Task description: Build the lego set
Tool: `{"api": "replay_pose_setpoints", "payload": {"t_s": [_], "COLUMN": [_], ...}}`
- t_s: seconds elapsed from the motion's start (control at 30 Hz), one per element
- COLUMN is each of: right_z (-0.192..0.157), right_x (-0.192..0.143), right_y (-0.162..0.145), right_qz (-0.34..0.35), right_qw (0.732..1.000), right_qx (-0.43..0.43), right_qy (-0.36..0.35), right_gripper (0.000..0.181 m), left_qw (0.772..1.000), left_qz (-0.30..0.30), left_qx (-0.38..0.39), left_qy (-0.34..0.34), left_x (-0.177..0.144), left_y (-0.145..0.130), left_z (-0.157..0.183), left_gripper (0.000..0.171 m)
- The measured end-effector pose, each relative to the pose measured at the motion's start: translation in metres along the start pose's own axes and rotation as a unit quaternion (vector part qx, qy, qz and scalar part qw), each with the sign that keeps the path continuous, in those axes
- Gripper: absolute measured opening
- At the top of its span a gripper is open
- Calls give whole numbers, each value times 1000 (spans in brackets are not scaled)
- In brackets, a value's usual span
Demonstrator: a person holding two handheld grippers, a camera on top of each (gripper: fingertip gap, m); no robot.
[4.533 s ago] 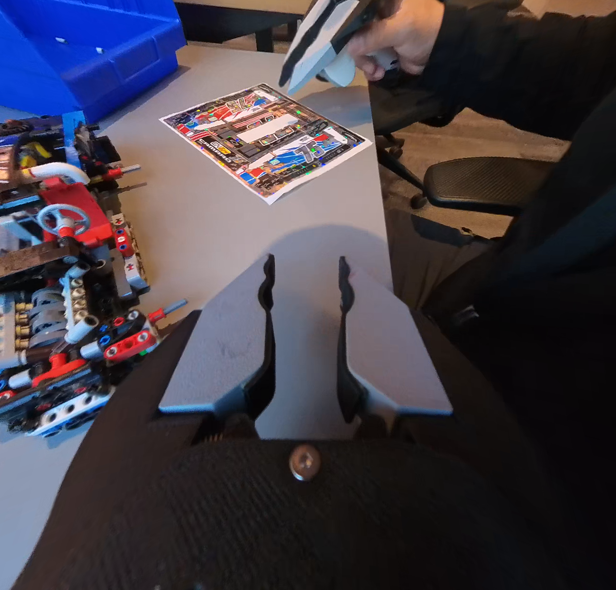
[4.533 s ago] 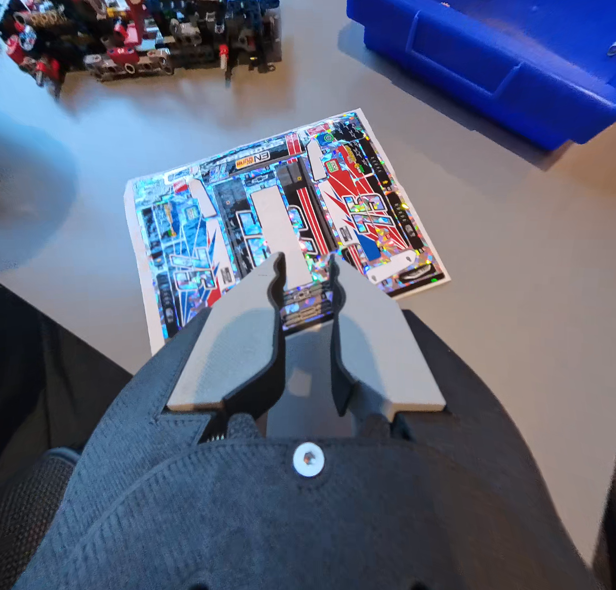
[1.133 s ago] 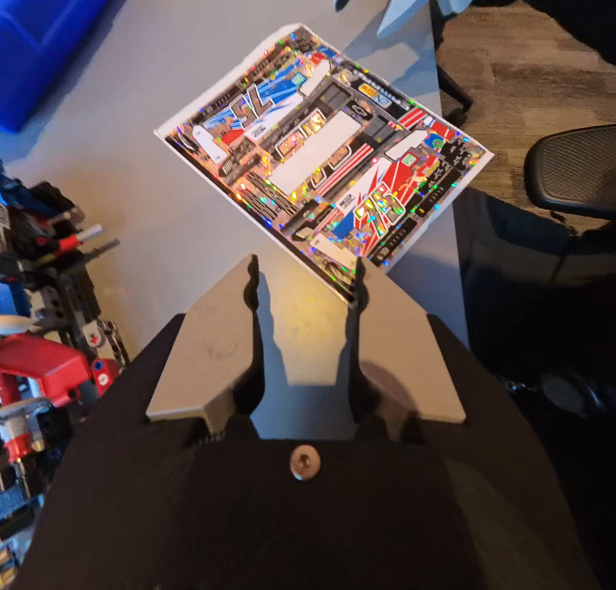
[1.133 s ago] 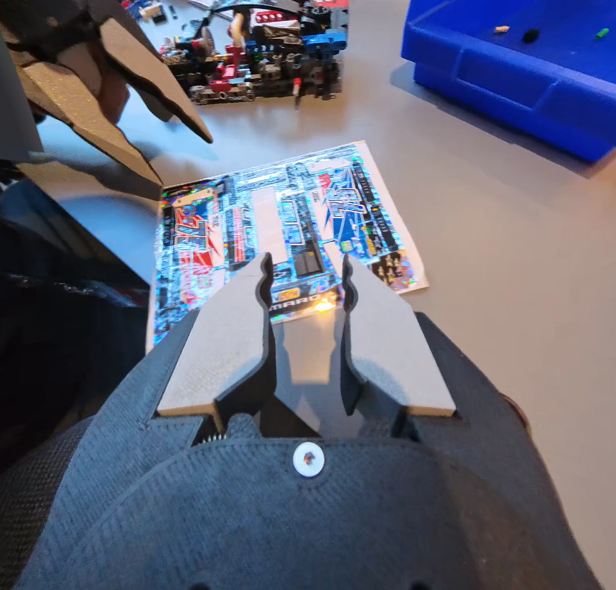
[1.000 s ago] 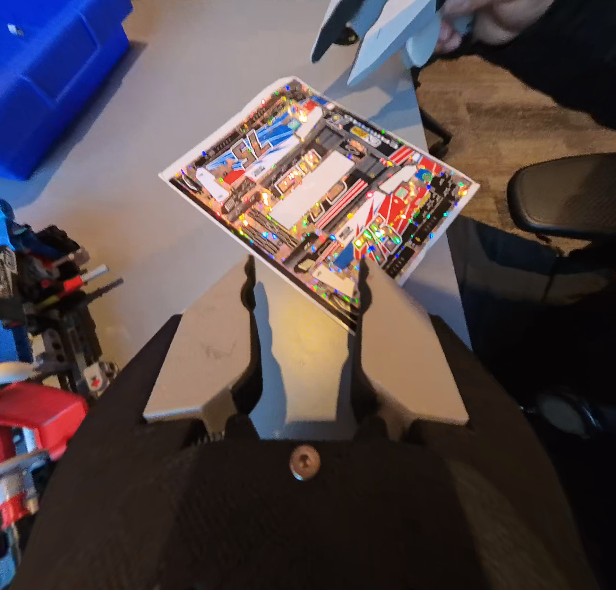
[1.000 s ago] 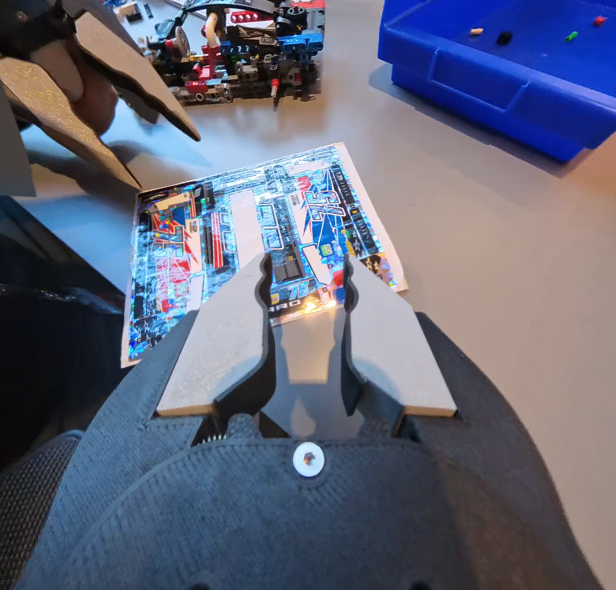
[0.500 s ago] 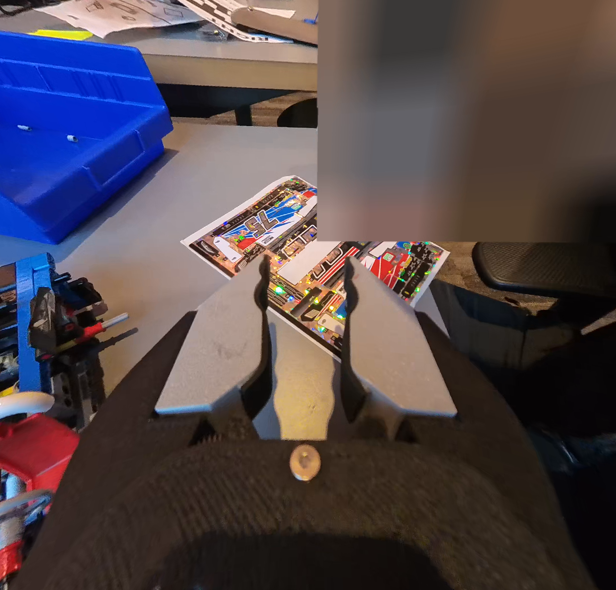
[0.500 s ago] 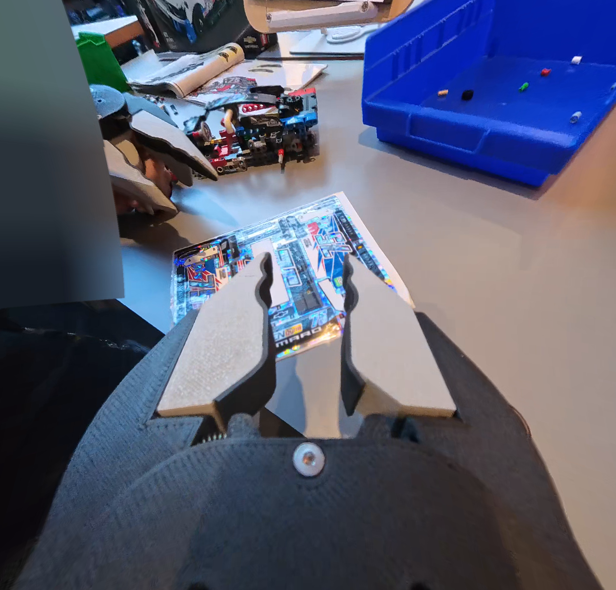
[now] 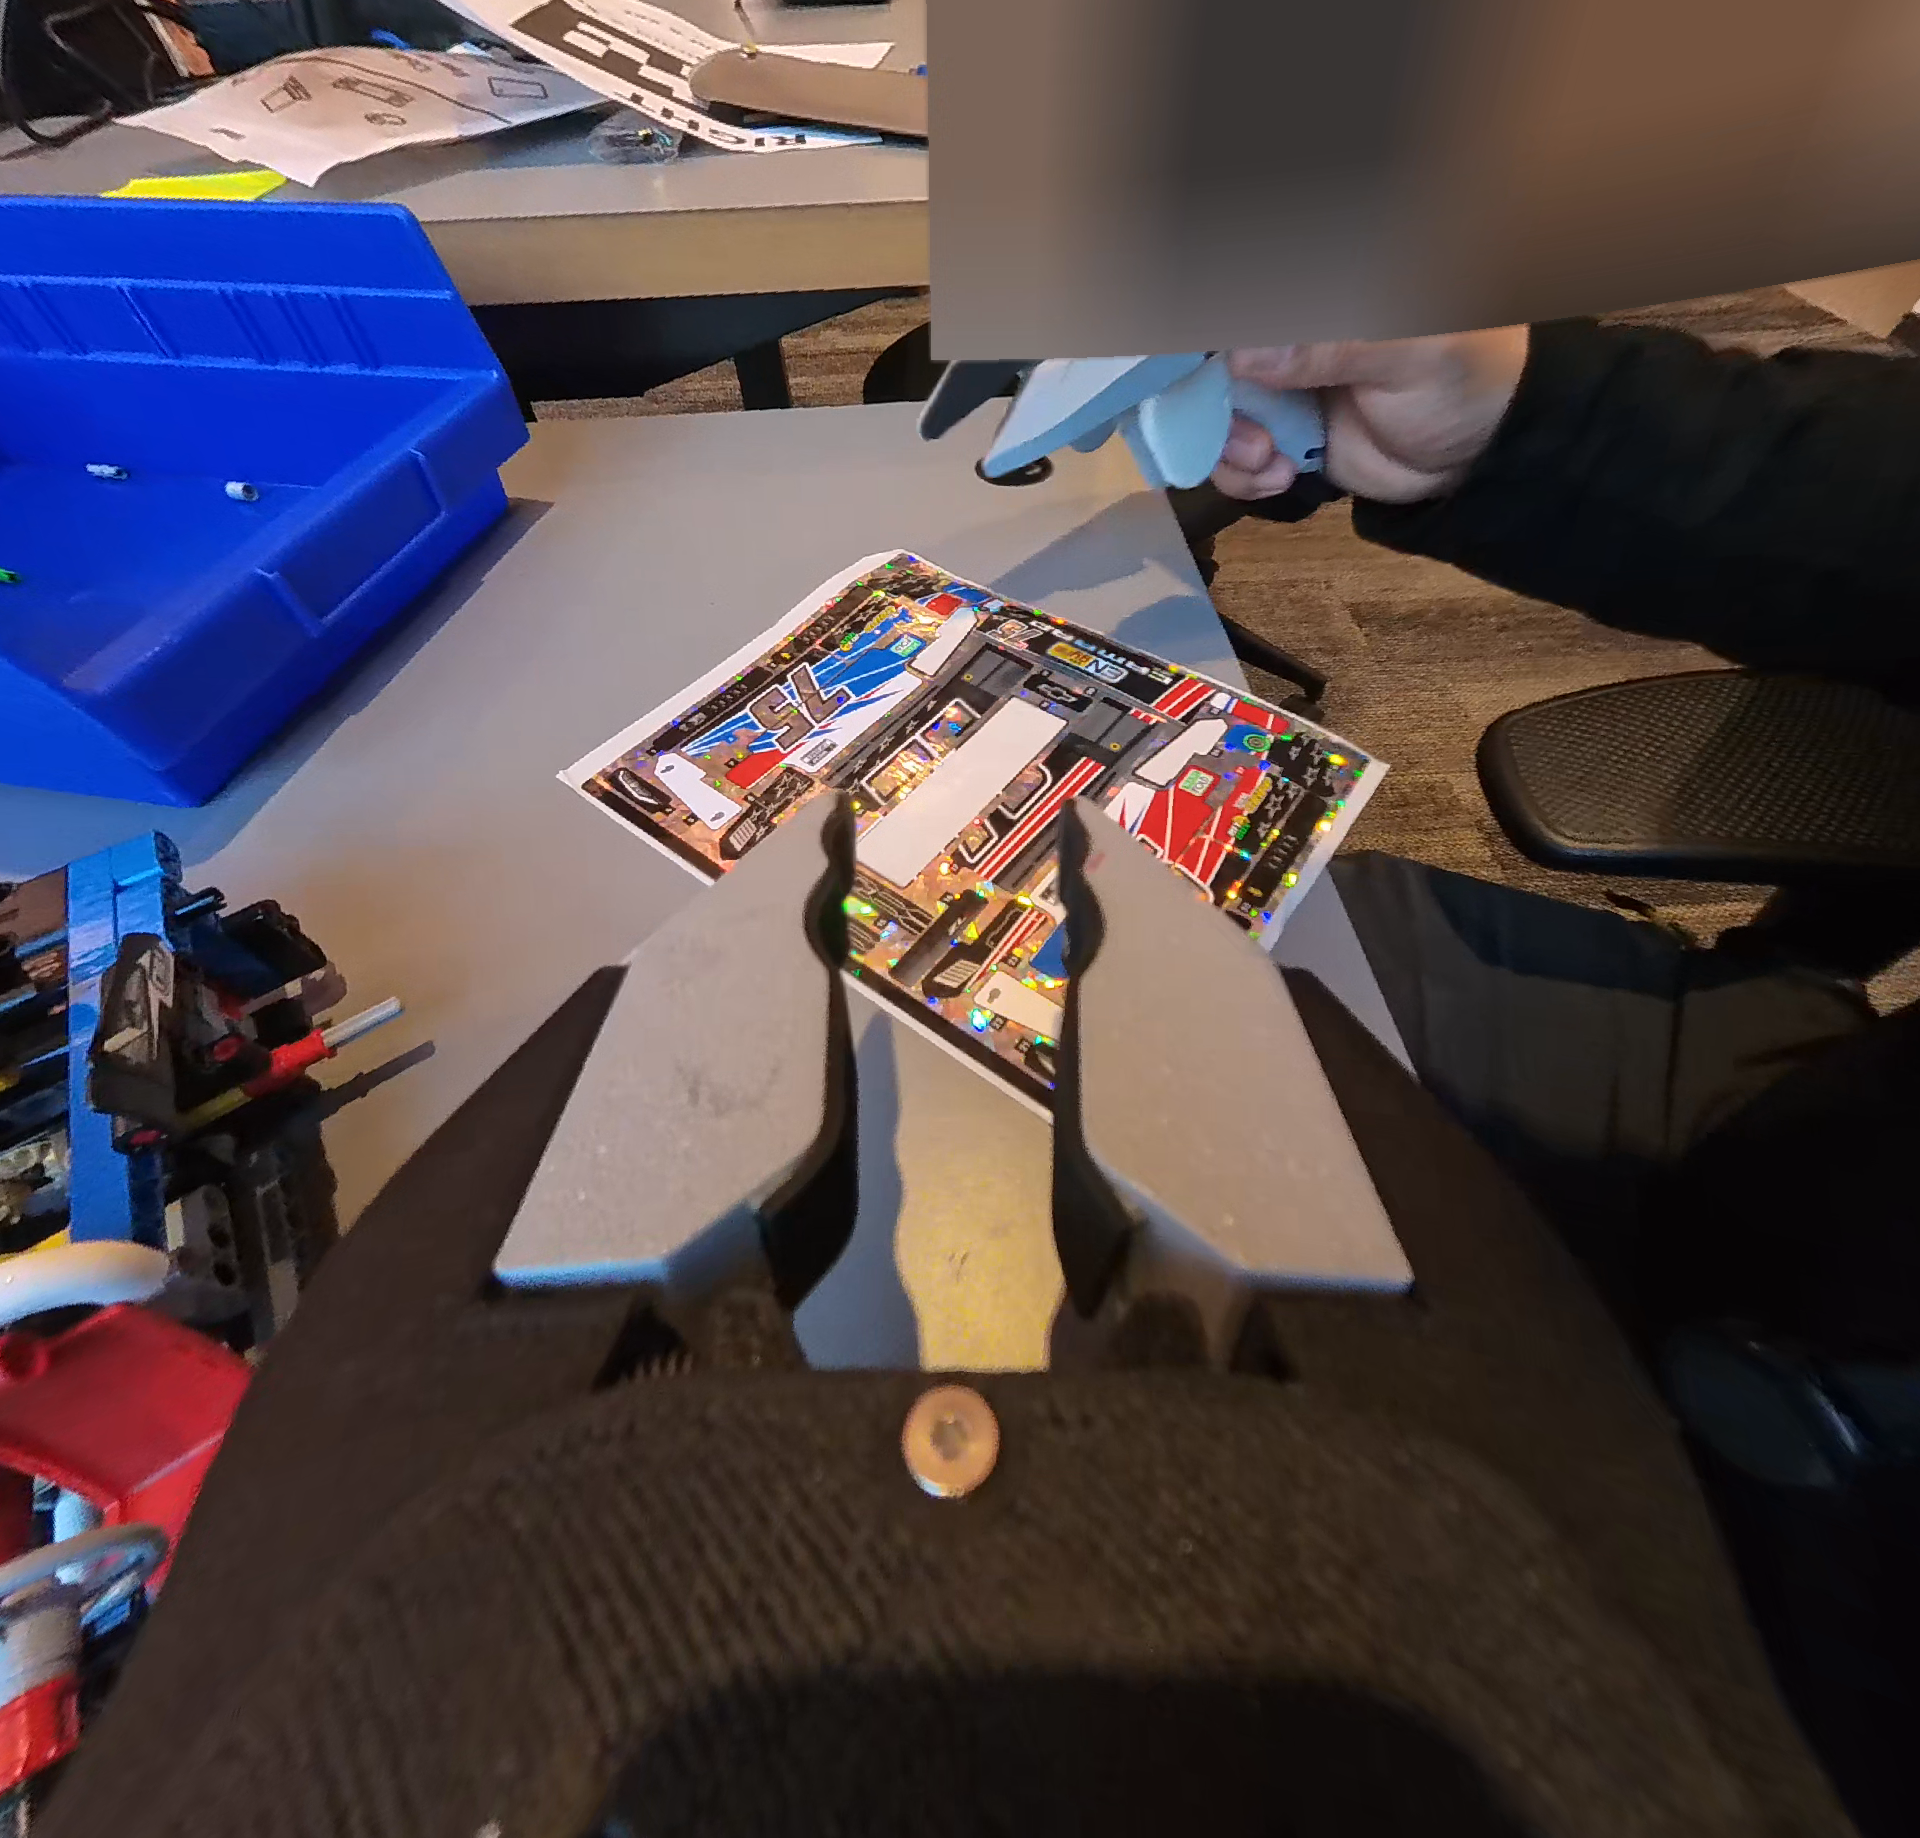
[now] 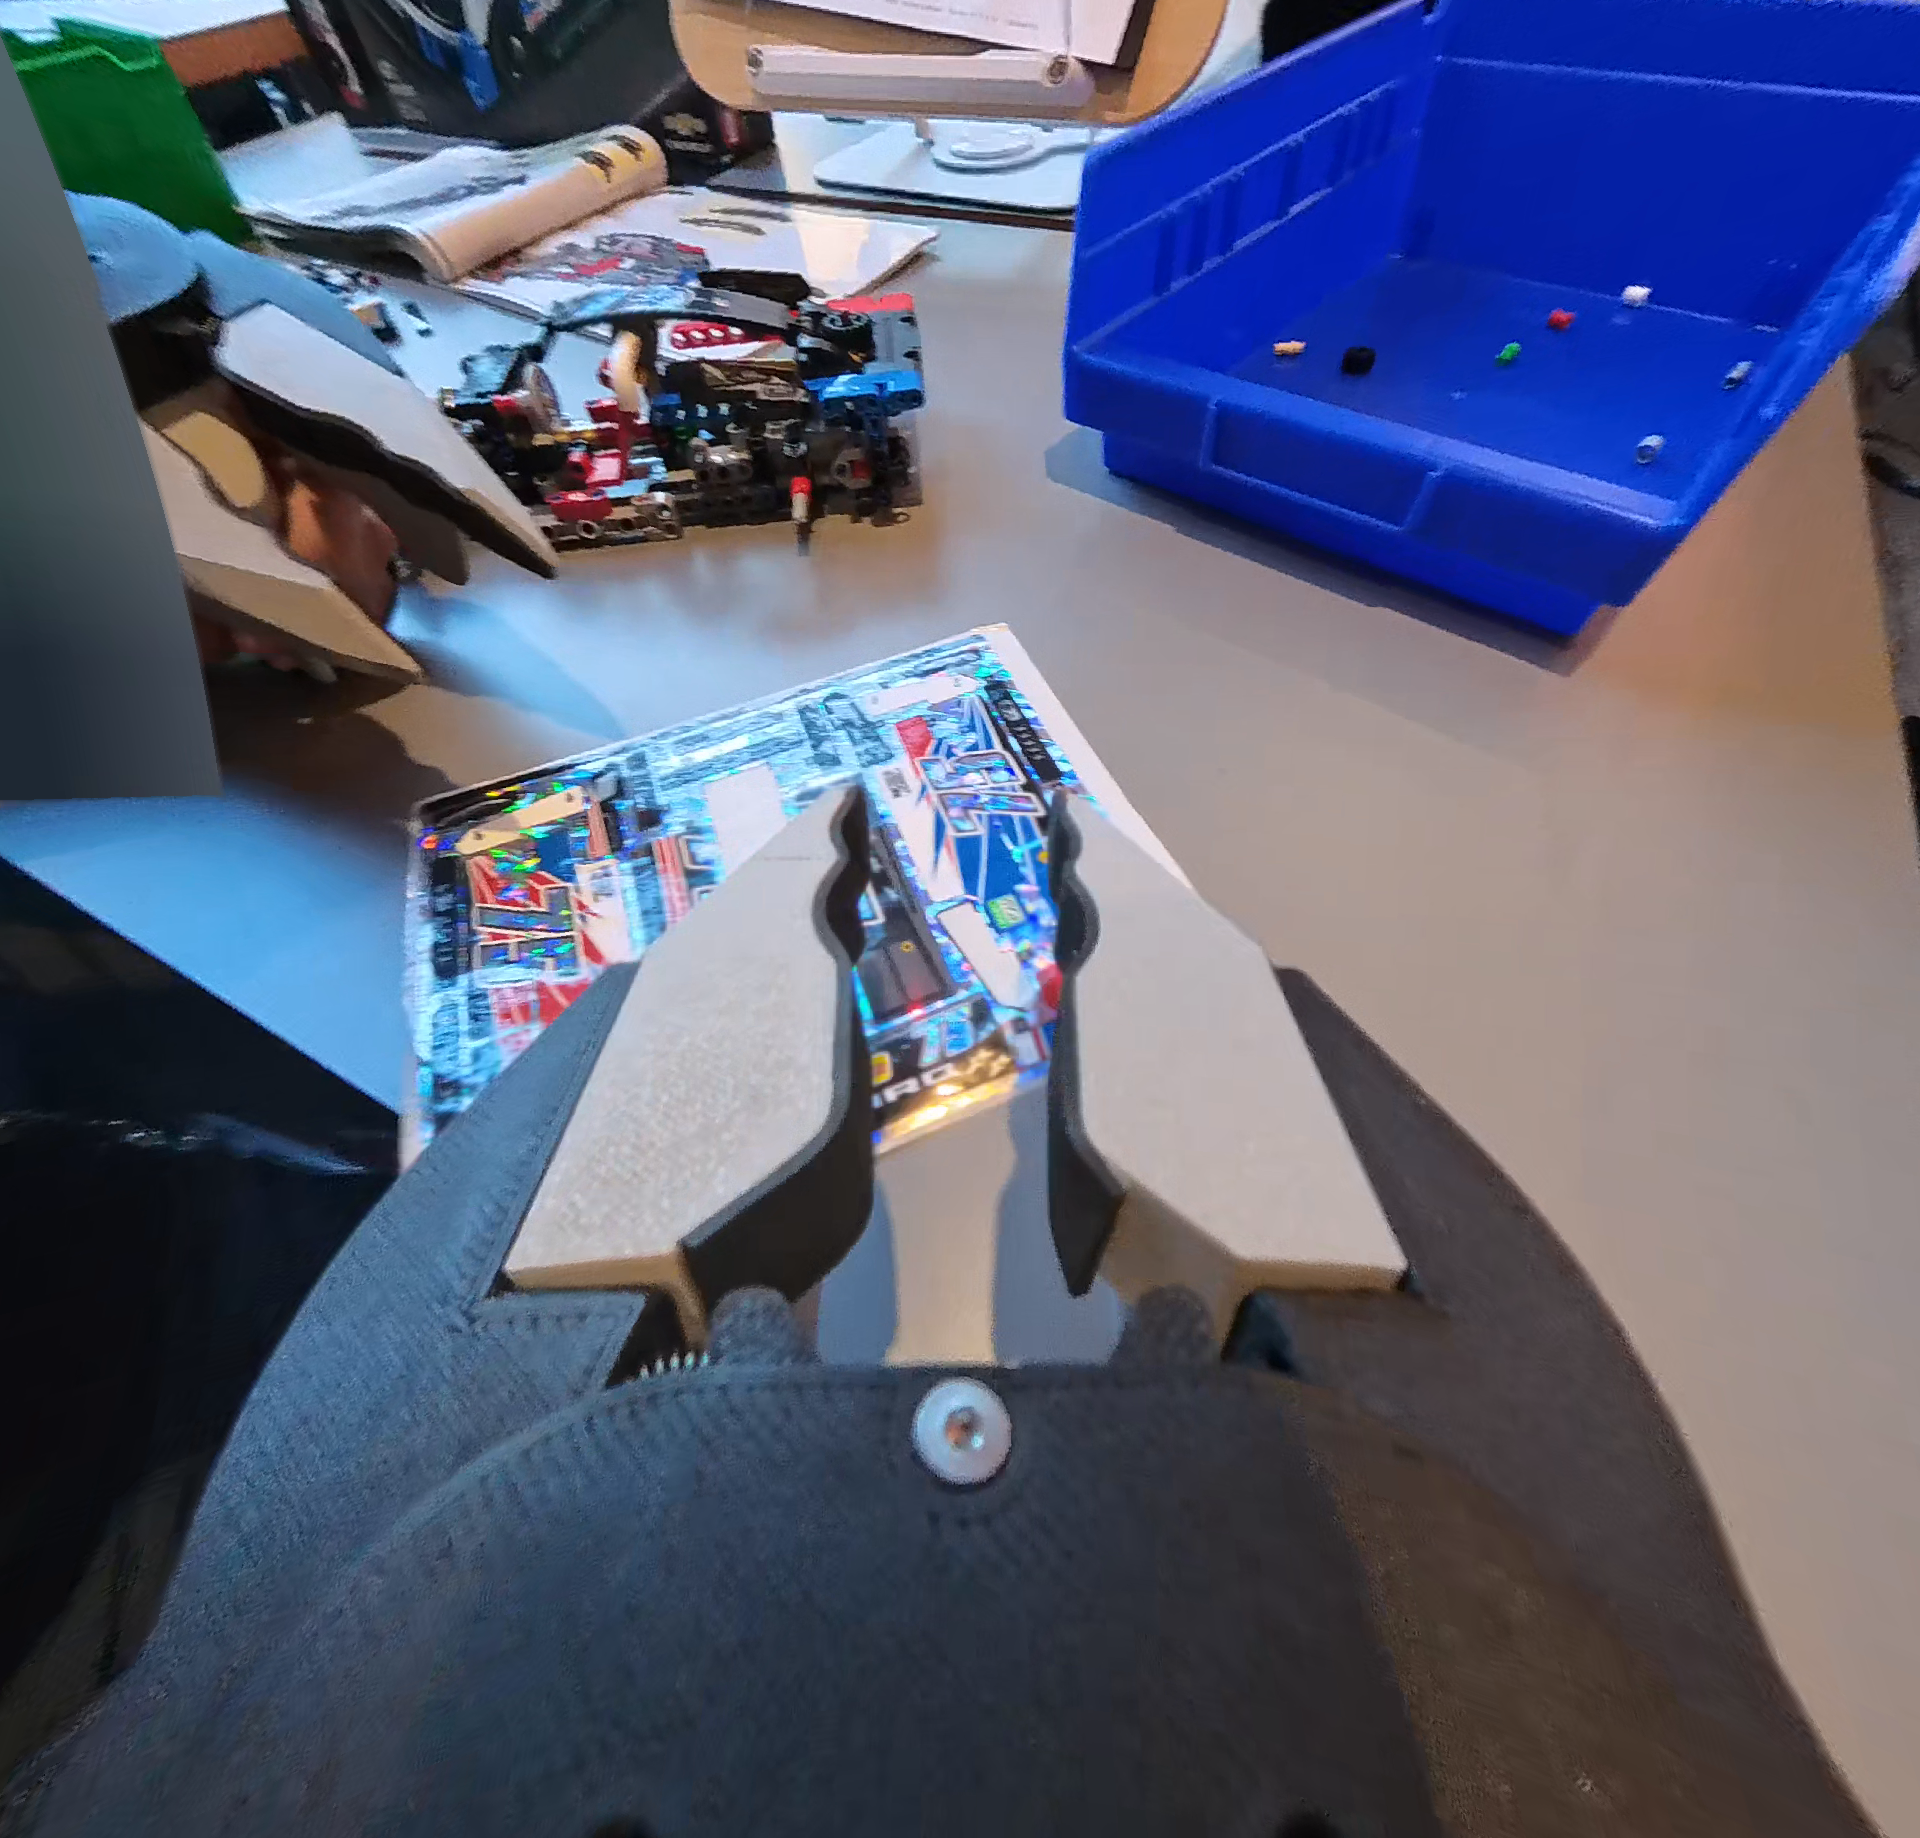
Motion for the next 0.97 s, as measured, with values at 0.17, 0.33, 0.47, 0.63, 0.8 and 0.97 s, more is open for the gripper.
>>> {"api": "replay_pose_setpoints", "payload": {"t_s": [0.17,0.33,0.47,0.63,0.8,0.97], "right_z": [25,50,59,63,67,70], "right_x": [4,10,14,18,16,12], "right_y": [-2,1,12,14,15,16], "right_qz": [5,17,76,86,97,121], "right_qw": [1000,999,996,996,994,991], "right_qx": [-8,16,16,22,43,56], "right_qy": [-29,-35,-37,-31,-15,-13], "right_gripper": [31,32,29,33,34,33], "left_qw": [1000,1000,998,994,987,991], "left_qz": [0,12,63,107,147,112], "left_qx": [7,5,19,1,55,71], "left_qy": [3,9,17,4,28,3], "left_x": [1,0,-4,-6,-10,-2], "left_y": [0,2,7,12,16,14], "left_z": [1,-1,-4,-6,1,9], "left_gripper": [35,32,19,17,0,8]}}
Point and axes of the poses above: each gripper's, where its closed fingertips meet, x out along the fingers, y out of its top, z = x × y across the jaws, the point moved 8 cm from there along -x, back along the fingers, and after that the axes turned 1 degree about x, right-handed, at the moved point
